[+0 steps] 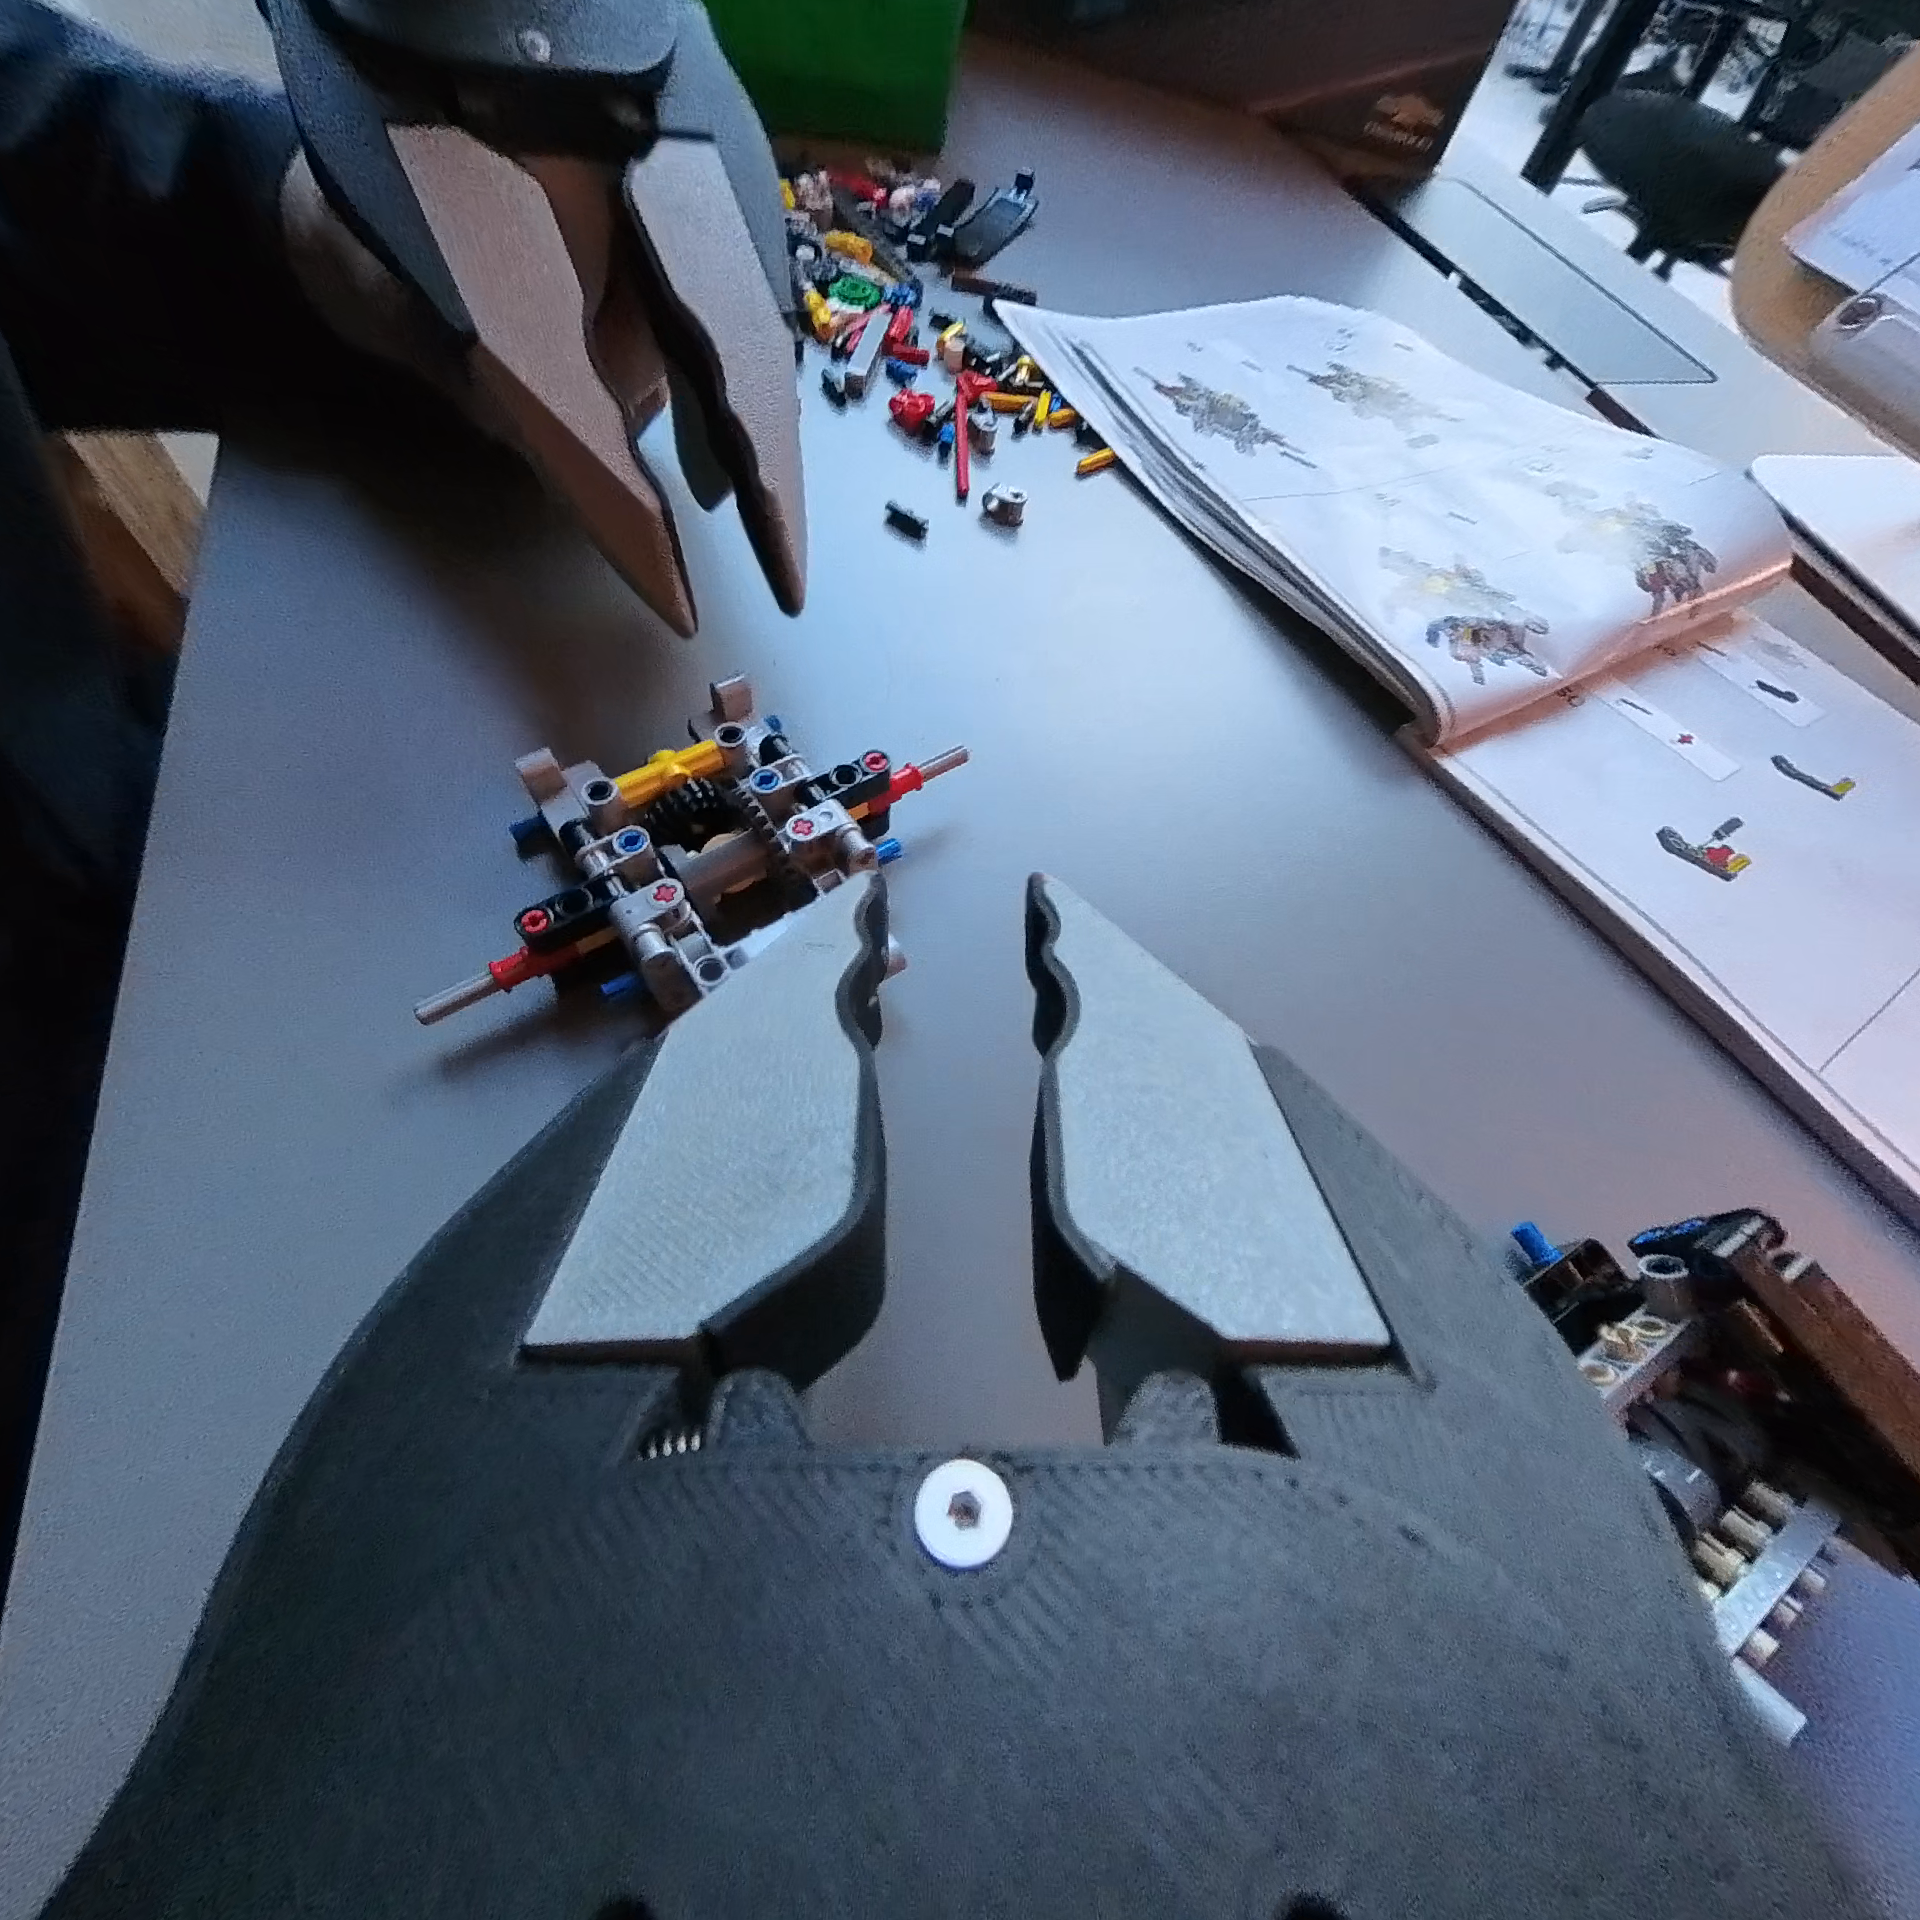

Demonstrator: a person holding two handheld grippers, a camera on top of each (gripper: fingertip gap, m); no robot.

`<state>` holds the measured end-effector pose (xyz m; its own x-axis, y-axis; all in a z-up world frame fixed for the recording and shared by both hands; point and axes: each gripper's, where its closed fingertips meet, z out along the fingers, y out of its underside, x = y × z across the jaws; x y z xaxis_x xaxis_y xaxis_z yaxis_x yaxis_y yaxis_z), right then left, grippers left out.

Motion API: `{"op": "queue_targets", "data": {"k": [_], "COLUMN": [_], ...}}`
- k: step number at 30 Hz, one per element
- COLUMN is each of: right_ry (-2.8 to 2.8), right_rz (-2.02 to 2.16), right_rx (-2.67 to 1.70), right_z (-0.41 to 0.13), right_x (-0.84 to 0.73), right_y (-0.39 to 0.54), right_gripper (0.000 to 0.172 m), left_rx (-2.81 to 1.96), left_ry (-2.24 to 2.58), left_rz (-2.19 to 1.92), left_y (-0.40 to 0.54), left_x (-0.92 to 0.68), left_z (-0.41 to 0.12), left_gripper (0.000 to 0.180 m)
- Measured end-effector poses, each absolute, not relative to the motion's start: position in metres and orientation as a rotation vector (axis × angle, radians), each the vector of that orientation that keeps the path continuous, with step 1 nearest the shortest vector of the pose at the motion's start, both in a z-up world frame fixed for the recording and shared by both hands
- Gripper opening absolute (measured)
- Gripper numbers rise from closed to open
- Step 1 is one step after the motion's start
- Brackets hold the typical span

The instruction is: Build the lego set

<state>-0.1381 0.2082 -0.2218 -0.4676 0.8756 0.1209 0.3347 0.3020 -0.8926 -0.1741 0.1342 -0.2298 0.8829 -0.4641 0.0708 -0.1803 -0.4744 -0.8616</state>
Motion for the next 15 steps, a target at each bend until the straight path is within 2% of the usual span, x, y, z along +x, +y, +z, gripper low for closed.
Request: {"op": "queue_targets", "data": {"k": [15], "right_ry": [-1.781], "right_rz": [1.165], "right_rx": [-1.169], "right_z": [-0.205], "right_x": [-0.139], "right_y": [0.240], "right_gripper": [0.022], "left_rx": [-2.039], "left_ry": [0.461], "left_rz": [-0.331], "left_y": [0.135], "left_x": [-0.177], "left_z": [-0.226], "left_gripper": [0.021]}}
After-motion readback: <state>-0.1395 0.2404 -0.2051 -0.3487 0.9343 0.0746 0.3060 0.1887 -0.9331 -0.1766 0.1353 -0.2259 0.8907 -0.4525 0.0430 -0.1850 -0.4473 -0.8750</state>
